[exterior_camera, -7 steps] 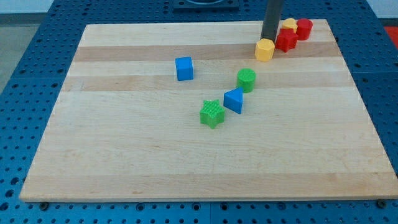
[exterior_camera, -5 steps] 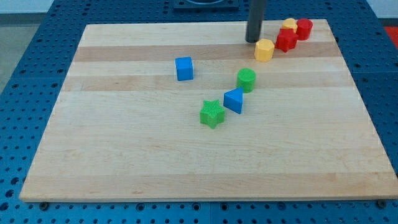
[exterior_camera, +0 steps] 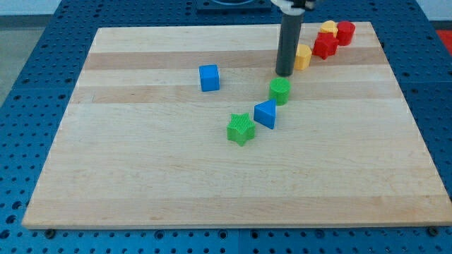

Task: Move the yellow hexagon into the red star

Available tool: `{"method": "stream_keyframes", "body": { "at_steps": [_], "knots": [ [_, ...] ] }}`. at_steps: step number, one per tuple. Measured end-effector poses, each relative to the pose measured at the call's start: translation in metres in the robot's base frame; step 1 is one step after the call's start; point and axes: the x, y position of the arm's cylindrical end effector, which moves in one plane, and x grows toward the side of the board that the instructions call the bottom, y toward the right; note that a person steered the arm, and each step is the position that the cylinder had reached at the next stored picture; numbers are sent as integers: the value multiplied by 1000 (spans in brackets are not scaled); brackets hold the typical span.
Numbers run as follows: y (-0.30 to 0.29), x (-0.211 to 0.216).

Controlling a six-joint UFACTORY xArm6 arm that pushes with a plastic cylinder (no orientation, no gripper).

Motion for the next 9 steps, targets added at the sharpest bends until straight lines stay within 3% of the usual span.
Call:
{"method": "stream_keyframes", "body": {
  "at_steps": [1,2,5,6,9],
  "knots": [
    [21,-1],
    [42,-27],
    [-2,7],
    [-2,-44],
    [28,-48]
  ]
}}
